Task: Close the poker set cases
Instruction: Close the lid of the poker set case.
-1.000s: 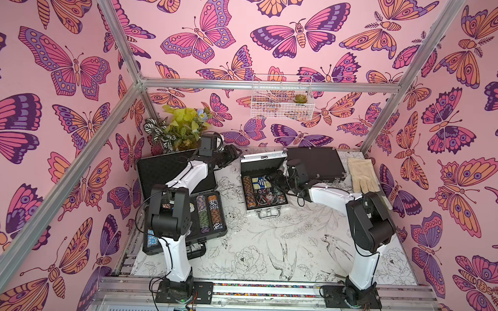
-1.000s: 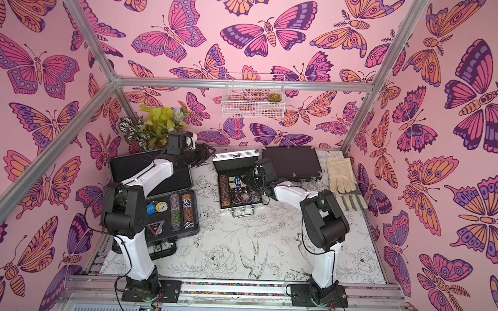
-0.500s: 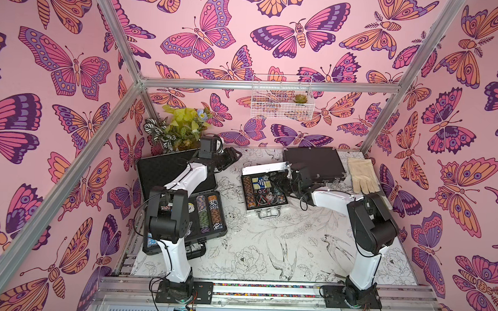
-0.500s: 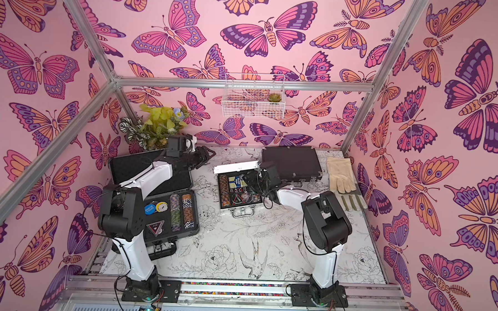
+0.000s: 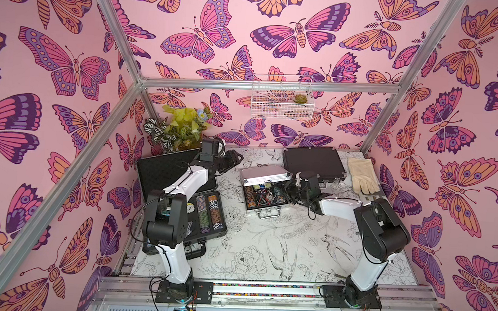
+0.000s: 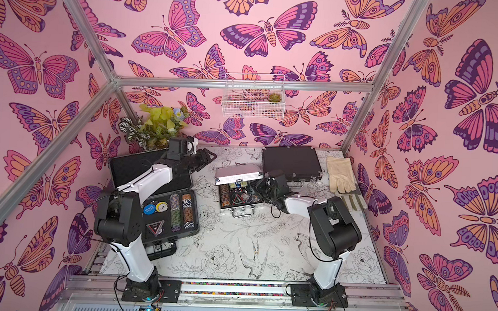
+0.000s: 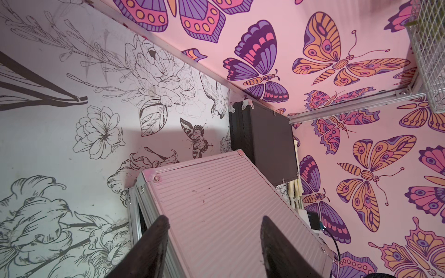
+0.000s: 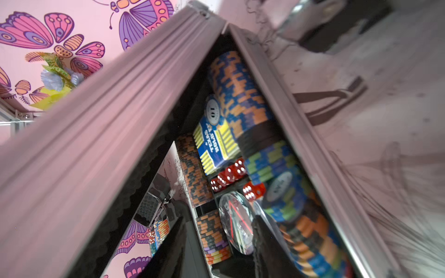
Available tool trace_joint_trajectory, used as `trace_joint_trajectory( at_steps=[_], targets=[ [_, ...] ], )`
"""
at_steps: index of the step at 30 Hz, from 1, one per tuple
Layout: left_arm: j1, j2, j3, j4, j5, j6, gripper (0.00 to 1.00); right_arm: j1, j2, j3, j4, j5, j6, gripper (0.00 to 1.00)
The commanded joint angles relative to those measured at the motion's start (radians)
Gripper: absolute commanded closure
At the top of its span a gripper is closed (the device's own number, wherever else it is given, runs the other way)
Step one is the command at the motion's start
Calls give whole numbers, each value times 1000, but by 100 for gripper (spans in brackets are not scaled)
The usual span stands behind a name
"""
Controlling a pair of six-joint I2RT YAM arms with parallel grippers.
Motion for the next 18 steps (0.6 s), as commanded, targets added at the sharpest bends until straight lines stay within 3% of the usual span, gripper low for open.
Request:
trace_joint_trajectory(
  at_steps=[1, 18],
  targets=[
    [-25, -40, -28, -17, -27, 40, 38, -27, -55, -29, 3, -5, -10, 54],
    [-185, -56, -66, -96, -103, 113, 38, -87, -193, -191, -126, 23, -145, 52]
  ],
)
